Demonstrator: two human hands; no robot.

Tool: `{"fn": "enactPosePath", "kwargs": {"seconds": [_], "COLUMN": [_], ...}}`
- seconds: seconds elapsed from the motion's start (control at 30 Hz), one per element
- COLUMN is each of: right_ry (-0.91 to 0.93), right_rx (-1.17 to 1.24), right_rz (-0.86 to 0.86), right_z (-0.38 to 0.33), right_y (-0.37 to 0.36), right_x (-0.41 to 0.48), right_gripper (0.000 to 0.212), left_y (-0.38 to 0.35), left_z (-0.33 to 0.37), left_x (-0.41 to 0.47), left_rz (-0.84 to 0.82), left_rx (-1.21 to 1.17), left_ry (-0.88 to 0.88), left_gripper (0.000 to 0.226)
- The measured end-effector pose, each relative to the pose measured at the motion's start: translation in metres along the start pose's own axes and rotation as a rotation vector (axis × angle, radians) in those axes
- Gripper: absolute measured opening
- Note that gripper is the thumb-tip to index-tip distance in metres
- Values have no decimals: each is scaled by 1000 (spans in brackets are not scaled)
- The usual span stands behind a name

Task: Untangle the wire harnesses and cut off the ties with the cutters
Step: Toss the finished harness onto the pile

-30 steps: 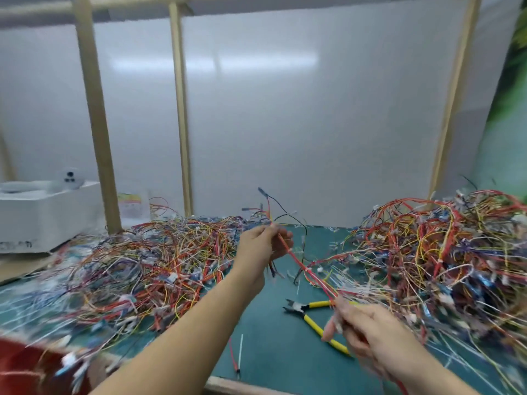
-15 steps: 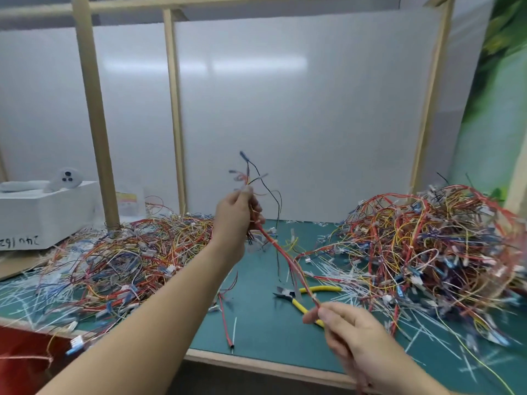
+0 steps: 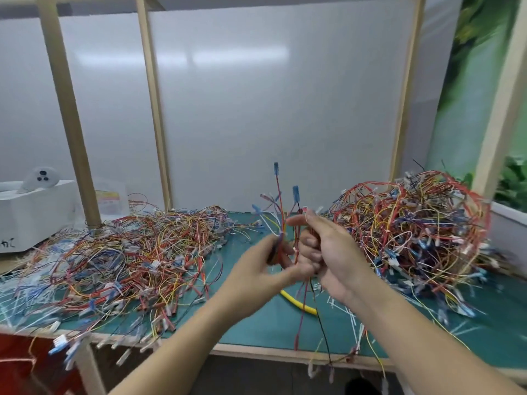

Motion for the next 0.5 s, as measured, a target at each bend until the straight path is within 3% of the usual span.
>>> {"fn": "enactPosePath", "kwargs": {"seconds": [0.1,0.2,0.3,0.43,0.5], "right_ry": [-16,-32,13,158,194], "right_rx": [188,233,25,-367,-602], "right_rz": [-29,-102,-137,-9,-39], "right_z": [1,-4,-15,-28,-27], "right_y": [-6,-9,-5,14,18], "right_x": [5,7,6,6,2], "right_gripper": [37,38,36,45,49], "left_y": [-18,-22,-21,-9,-7], "left_z": [-3,-2,0,4,5], "left_x": [-9,-6,-3,6,12], "left_rz": [-28,104,113,196,229], "left_rx": [32,-34,-174,-275,-258], "left_ry": [-39,-63,-70,-77,-105], "left_gripper": [46,22,7,16,16]}}
Point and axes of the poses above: each hand's wrist, its own x-axis towards the middle knuckle, its own y-axis out of the back of the hand, z = x × y, the point moved 3 cm from there along x, towards the middle knuckle, and after that the axes turned 2 degrees about -x, right-handed, at the moved point
